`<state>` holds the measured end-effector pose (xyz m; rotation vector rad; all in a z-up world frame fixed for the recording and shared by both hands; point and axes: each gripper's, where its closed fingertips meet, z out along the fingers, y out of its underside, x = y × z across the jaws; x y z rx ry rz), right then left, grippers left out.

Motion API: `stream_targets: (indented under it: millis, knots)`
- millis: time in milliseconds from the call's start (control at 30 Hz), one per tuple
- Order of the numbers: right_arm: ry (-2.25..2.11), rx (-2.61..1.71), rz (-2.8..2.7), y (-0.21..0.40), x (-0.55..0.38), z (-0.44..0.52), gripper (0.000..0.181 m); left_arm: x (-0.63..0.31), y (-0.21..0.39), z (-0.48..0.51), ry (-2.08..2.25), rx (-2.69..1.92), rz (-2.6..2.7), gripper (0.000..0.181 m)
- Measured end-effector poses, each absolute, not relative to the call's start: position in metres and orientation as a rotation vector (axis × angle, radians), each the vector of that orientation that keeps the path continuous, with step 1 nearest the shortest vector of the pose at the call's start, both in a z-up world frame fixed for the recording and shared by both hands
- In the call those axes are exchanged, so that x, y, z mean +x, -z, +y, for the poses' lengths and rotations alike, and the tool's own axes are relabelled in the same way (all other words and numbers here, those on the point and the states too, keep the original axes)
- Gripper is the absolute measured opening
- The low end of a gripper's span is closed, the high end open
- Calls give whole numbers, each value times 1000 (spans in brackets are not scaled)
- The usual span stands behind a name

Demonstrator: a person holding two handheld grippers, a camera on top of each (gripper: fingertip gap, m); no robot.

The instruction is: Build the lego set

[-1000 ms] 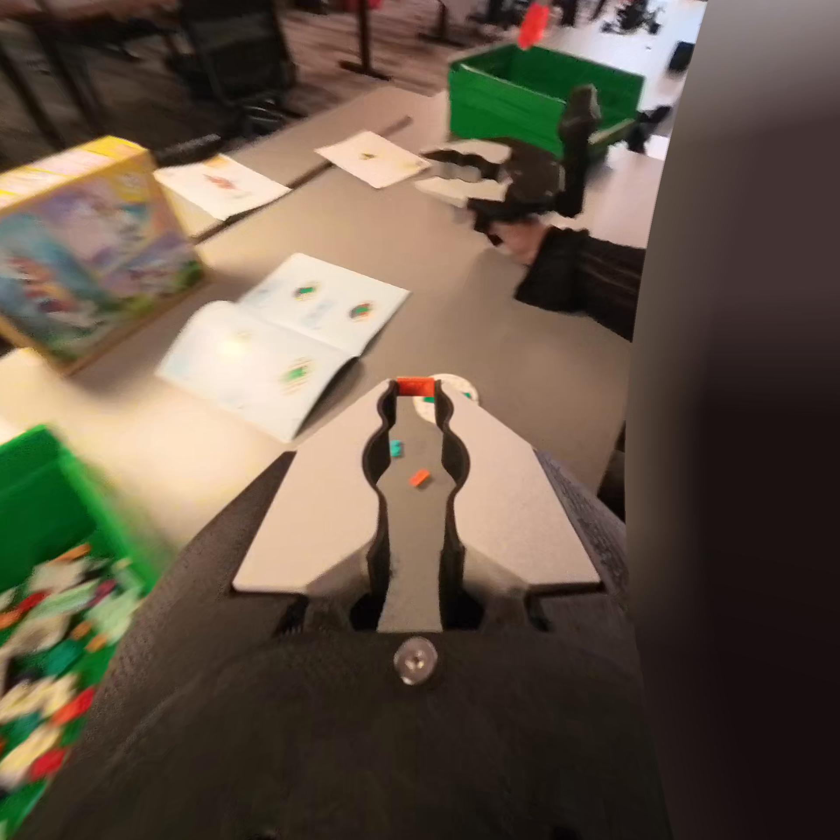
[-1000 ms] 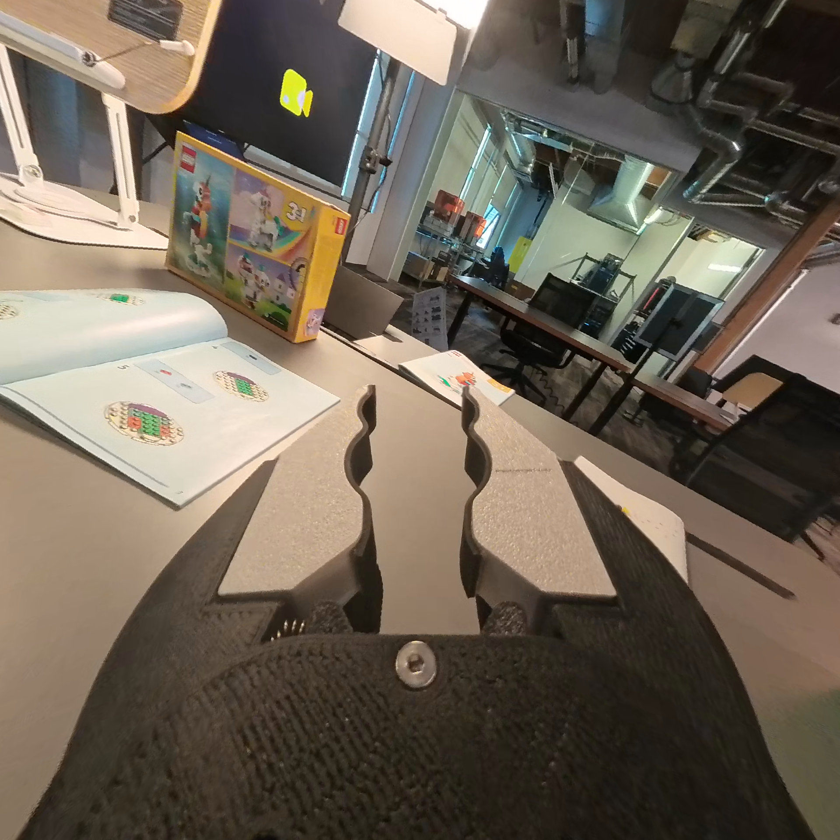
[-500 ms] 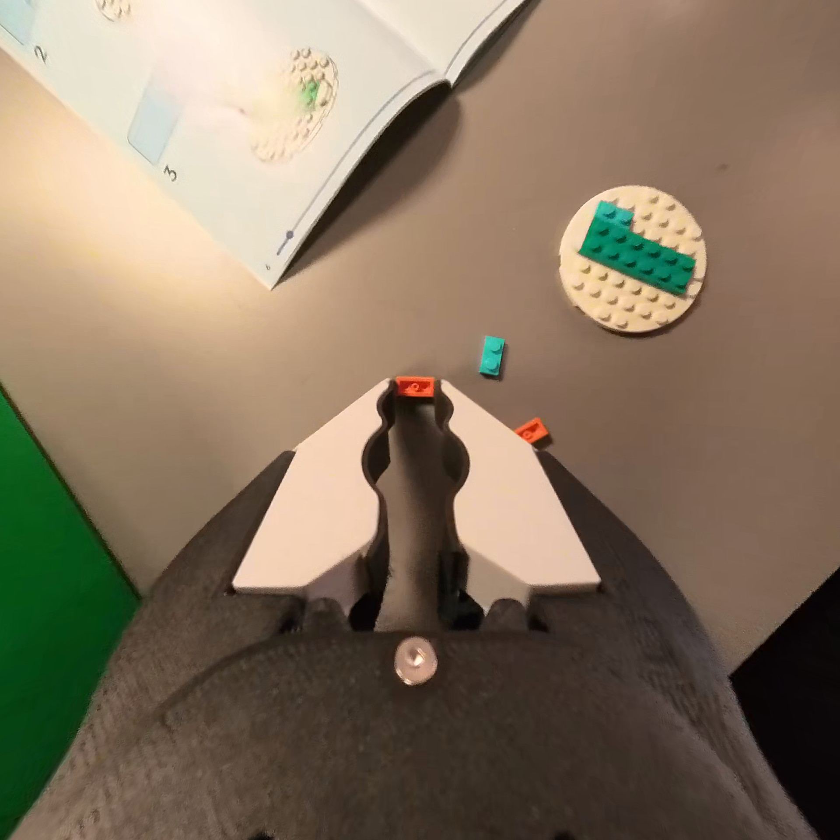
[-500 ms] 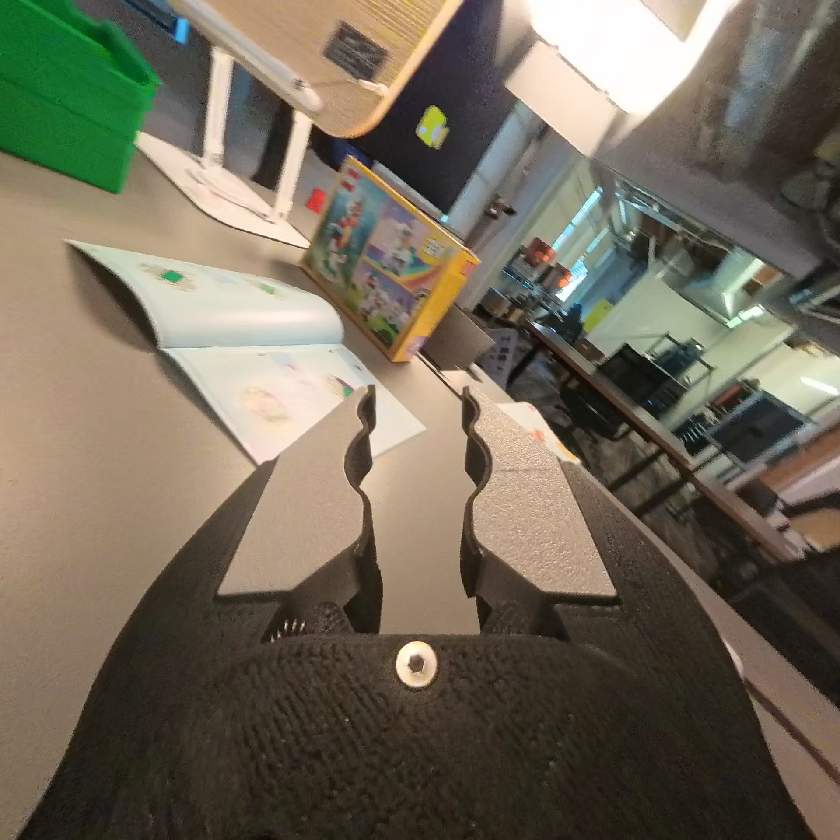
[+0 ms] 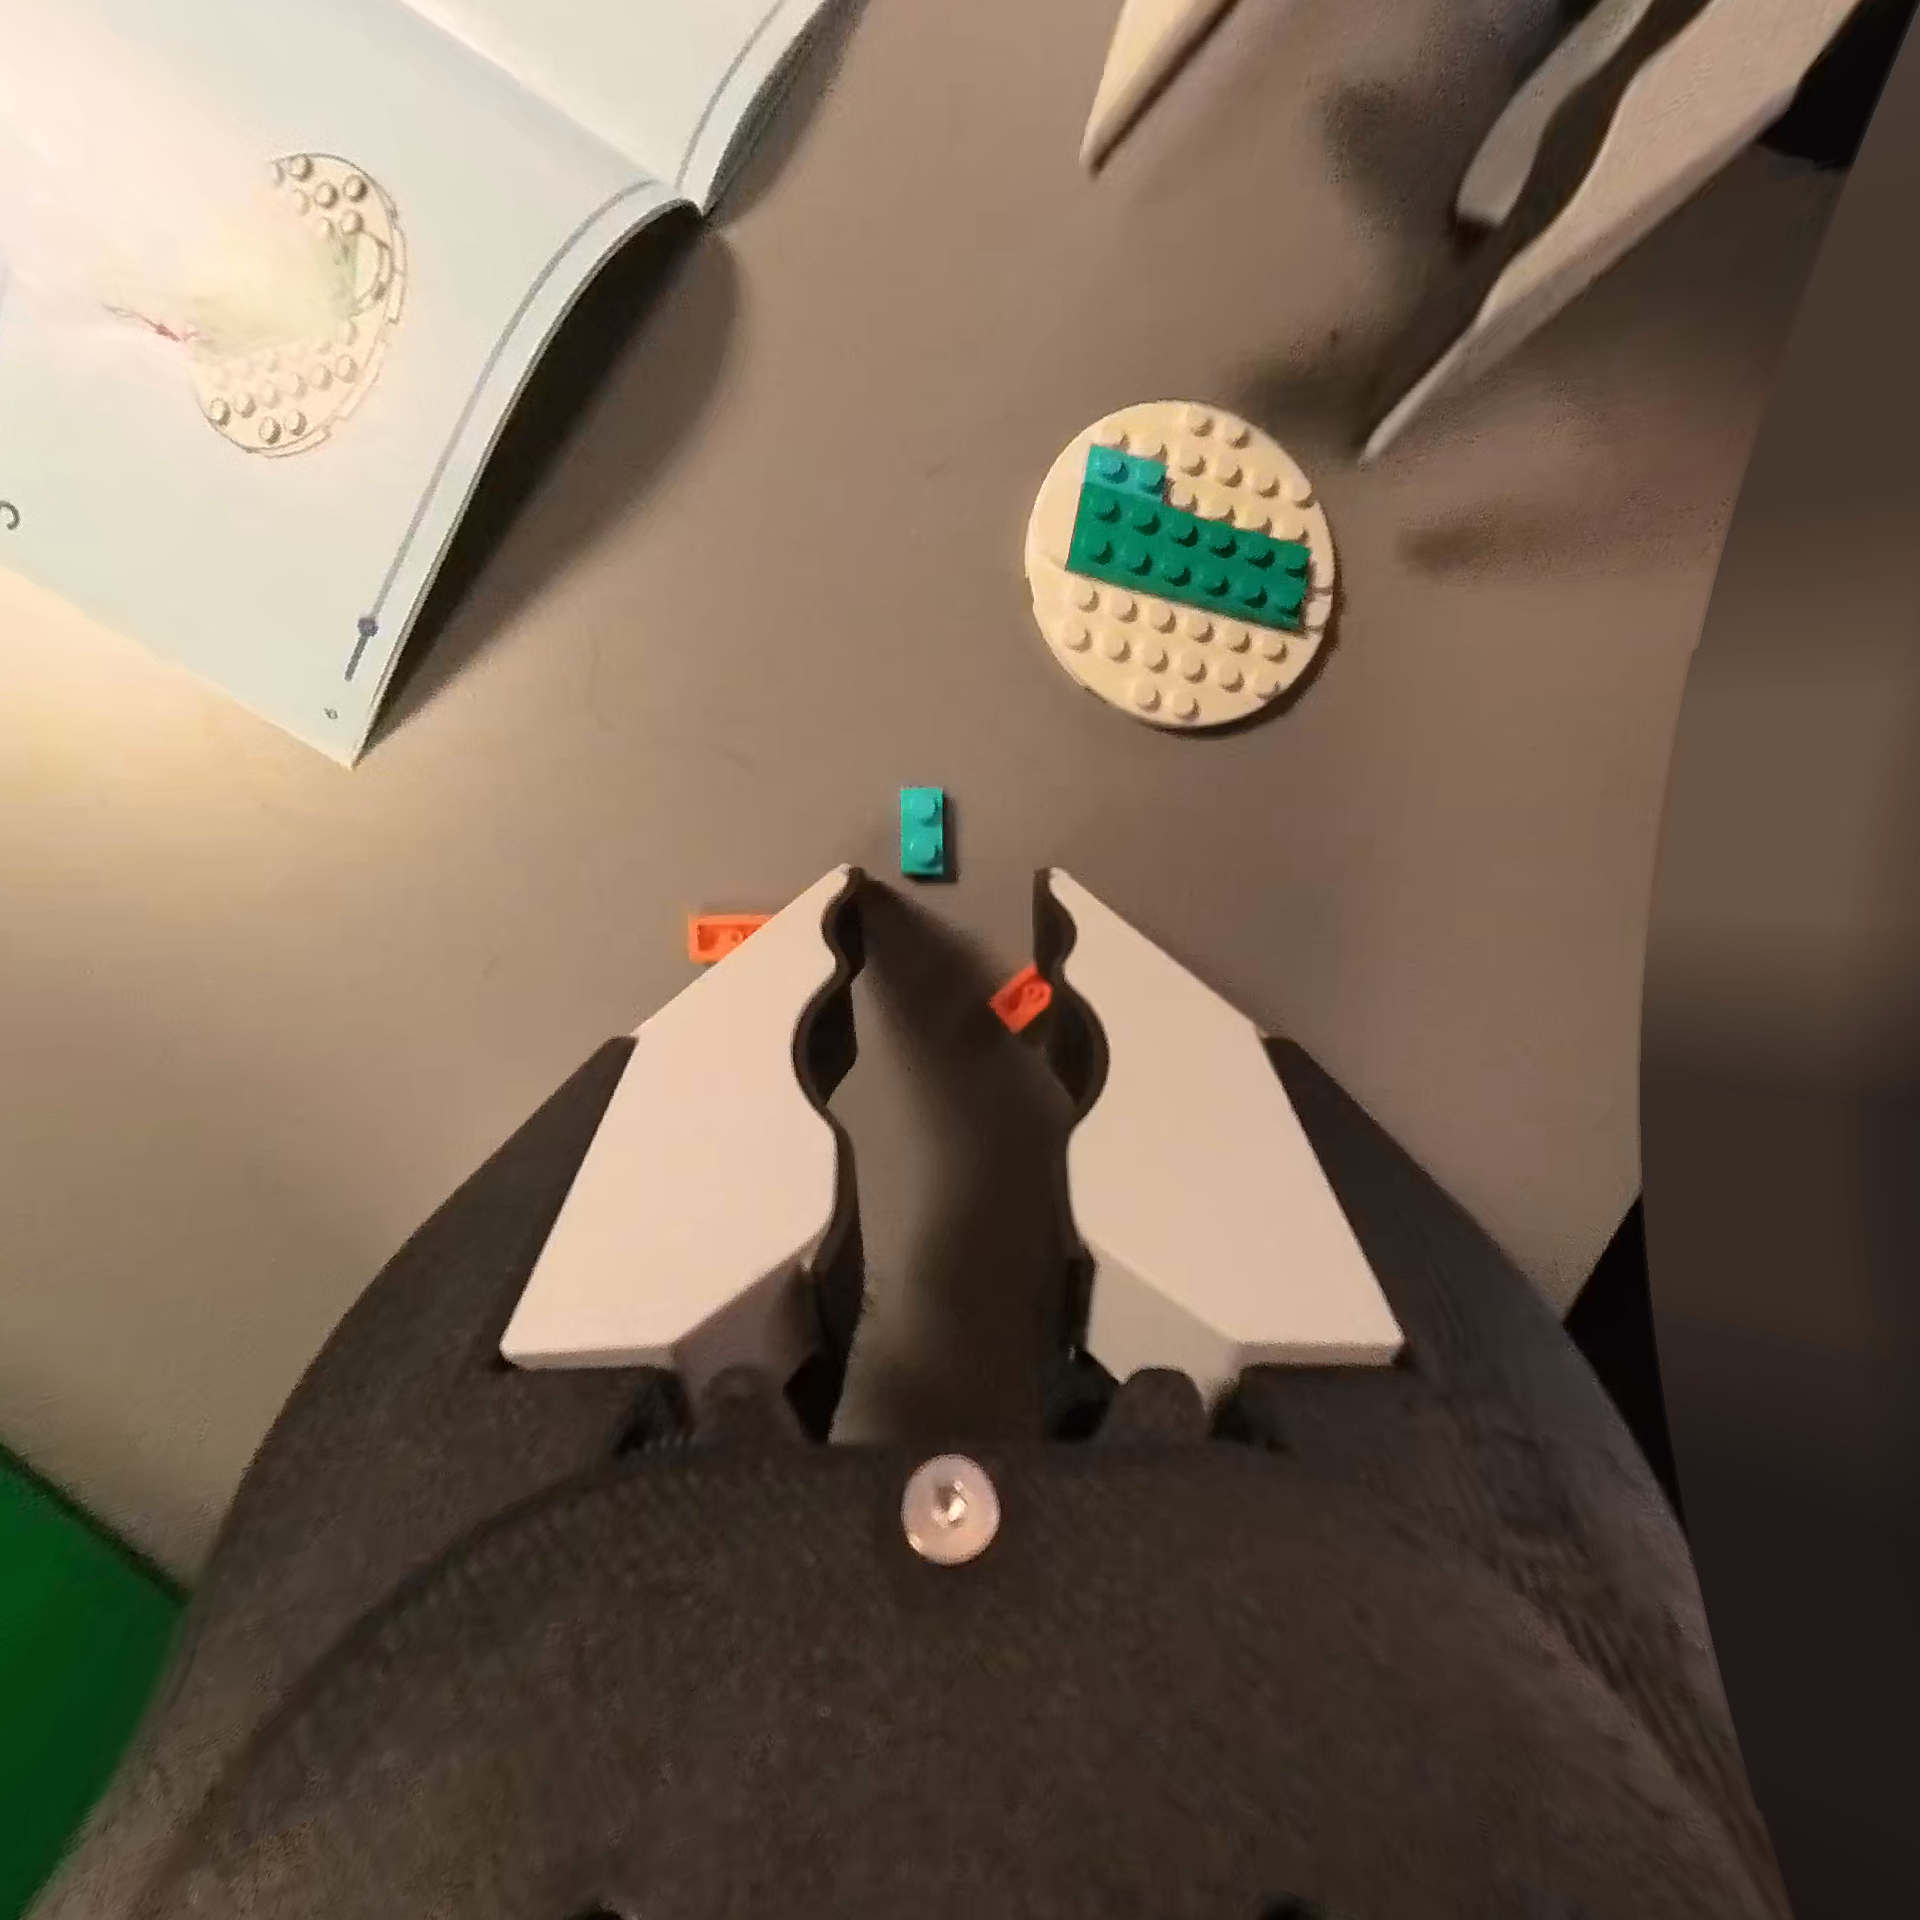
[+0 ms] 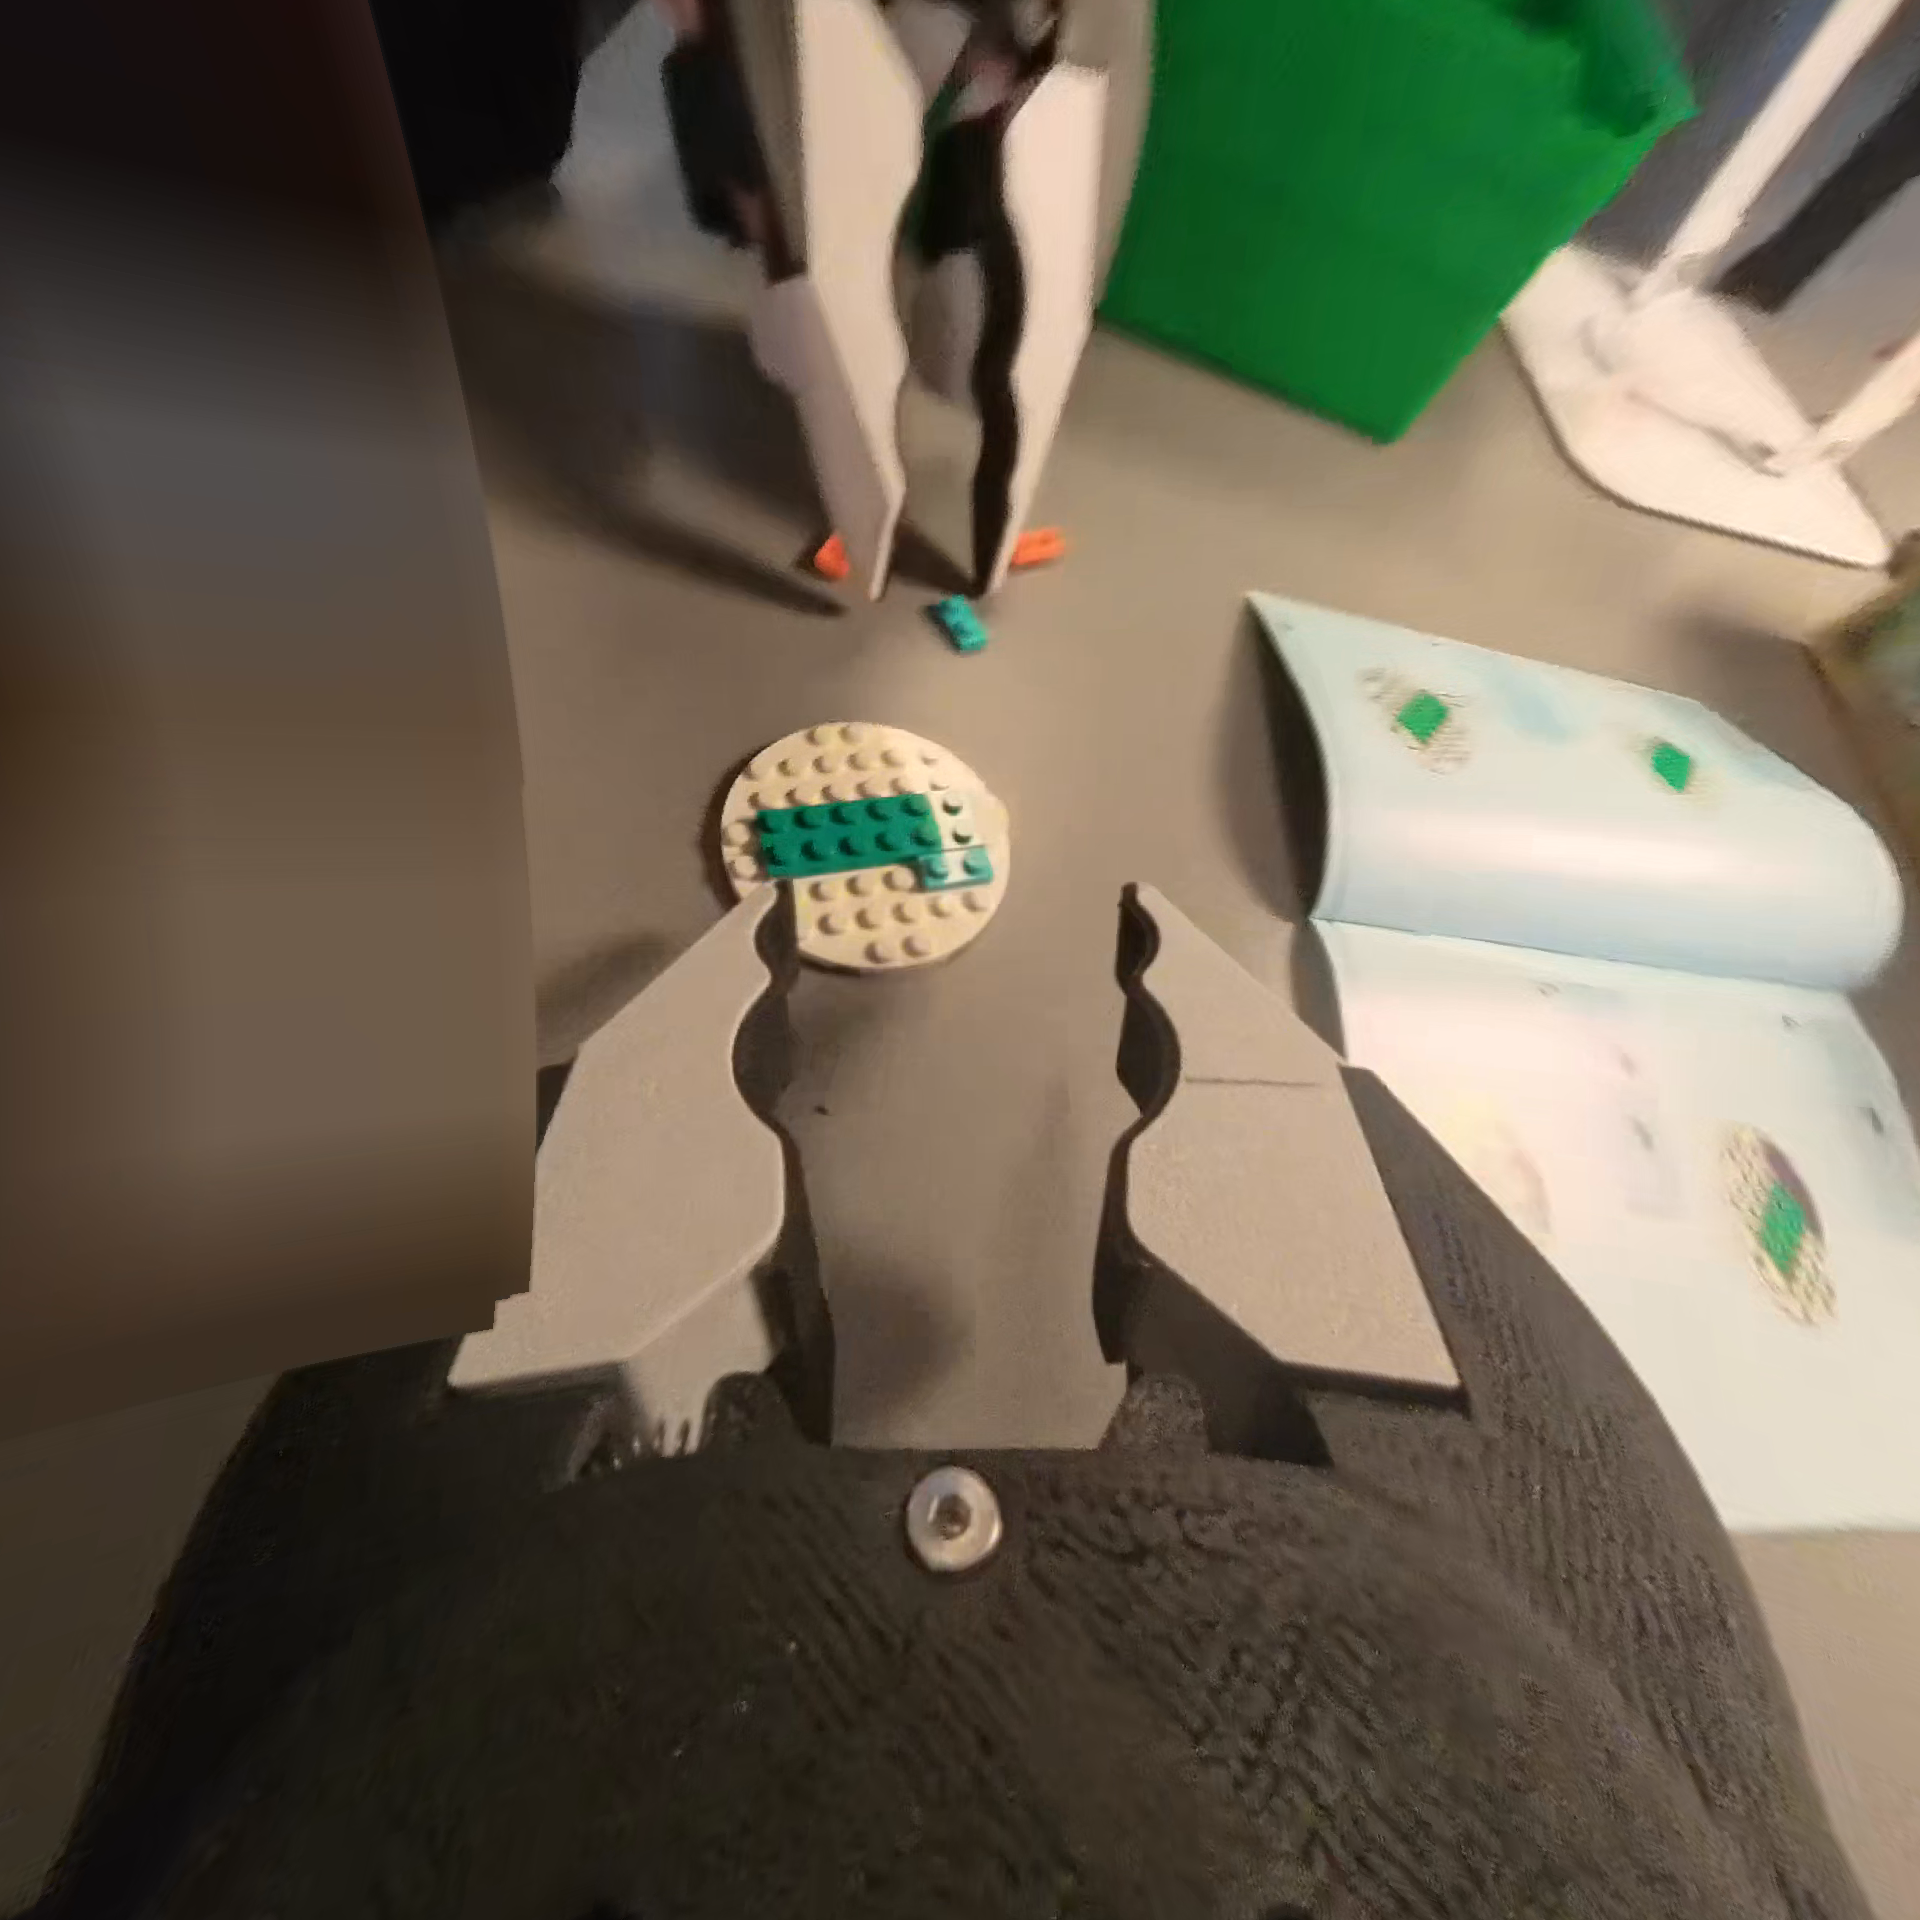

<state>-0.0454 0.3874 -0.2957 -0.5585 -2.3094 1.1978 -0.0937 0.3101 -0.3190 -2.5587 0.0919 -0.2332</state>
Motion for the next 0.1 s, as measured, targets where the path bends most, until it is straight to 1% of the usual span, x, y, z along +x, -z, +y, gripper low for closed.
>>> stream_targets:
  millis: [33,100]
  knots:
    - [-1171,-521,-2353,301,-46,383,63,-93,318,312,233,-2555,93,29]
    - [-1171,-481,-2446,309,-46,374,67,-93,319,315,224,-2564,89,27]
